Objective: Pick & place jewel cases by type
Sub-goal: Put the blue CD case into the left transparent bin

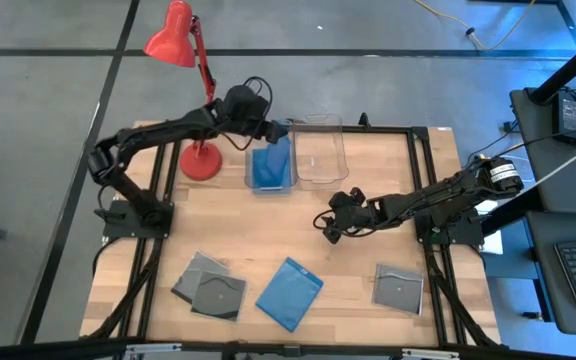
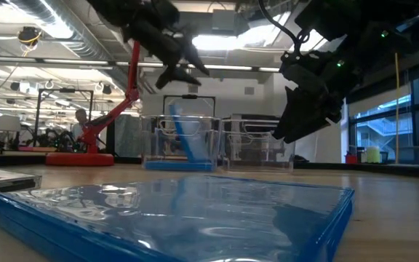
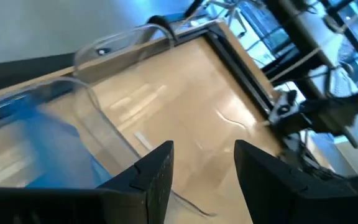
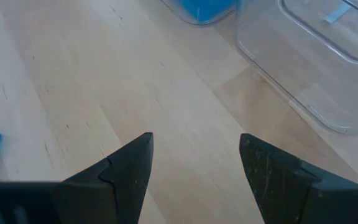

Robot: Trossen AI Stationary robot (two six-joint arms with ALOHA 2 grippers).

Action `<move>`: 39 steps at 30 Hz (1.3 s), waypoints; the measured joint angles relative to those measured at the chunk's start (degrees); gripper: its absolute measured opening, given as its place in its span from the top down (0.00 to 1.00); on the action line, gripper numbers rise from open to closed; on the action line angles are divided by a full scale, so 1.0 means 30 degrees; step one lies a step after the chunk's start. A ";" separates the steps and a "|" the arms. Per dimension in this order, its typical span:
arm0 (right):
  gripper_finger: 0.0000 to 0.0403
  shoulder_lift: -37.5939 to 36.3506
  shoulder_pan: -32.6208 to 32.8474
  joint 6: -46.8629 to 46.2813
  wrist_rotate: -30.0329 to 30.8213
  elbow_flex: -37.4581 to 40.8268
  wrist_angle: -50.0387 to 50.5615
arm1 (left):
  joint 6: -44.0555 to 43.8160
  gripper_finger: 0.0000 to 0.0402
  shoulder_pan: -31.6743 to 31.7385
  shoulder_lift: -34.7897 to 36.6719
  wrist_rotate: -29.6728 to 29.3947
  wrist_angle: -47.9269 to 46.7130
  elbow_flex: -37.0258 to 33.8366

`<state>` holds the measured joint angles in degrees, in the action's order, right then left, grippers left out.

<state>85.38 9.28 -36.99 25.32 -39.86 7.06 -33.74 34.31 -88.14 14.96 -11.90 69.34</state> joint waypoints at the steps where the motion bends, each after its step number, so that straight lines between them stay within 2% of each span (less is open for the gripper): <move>1: 0.40 0.0000 0.0000 0.0000 0.0000 0.0000 0.0001 | 0.0006 0.59 -0.0152 0.0277 -0.0081 -0.0153 0.0000; 8: 0.40 0.0000 0.0000 -0.0029 -0.0021 0.0000 -0.0003 | 0.3074 0.59 -0.2300 0.2009 -0.0389 -0.1295 -0.0006; 13: 0.40 0.0000 0.0002 -0.0007 -0.0680 0.0000 0.0004 | 0.5295 0.59 -0.5220 0.3146 -0.1853 -0.3887 -0.0007; 18: 0.40 0.0000 0.0041 -0.0015 -0.1010 0.0000 0.0004 | 0.6640 0.59 -0.9230 0.3651 -0.2664 -0.6449 -0.0007; 26: 0.40 -0.0007 0.0117 -0.0080 -0.1021 0.0000 -0.0020 | 0.4822 0.59 -1.6314 0.2670 -0.7785 -0.8252 -0.0038; 29: 0.40 -0.0007 0.0117 -0.0099 -0.1020 0.0000 -0.0115 | 0.3671 0.59 -1.8390 0.1947 -1.0081 -0.8311 -0.0022; 31: 0.40 -0.0007 0.0117 -0.0547 -0.1027 0.0000 -0.0120 | 0.3514 0.58 -1.9503 0.1291 -1.0947 -0.8302 -0.0022; 34: 0.40 -0.0007 0.0102 -0.2119 -0.2383 0.0000 -0.0212 | 0.3590 0.57 -2.0784 0.0199 -1.0884 -0.8321 -0.0022; 37: 0.40 -0.0007 0.0113 -0.3620 -0.4526 0.0000 -0.0821 | 0.3636 0.55 -2.1617 -0.1170 -0.9620 -0.8065 -0.0022; 39: 0.40 -0.0007 0.0263 -0.4269 -0.5266 0.0000 -0.1025 | 0.3717 0.52 -2.1950 -0.2179 -0.8522 -0.7212 -0.0022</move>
<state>85.36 10.07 -49.80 9.52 -39.86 3.98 -22.59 -31.54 -94.68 -10.60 -33.54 69.28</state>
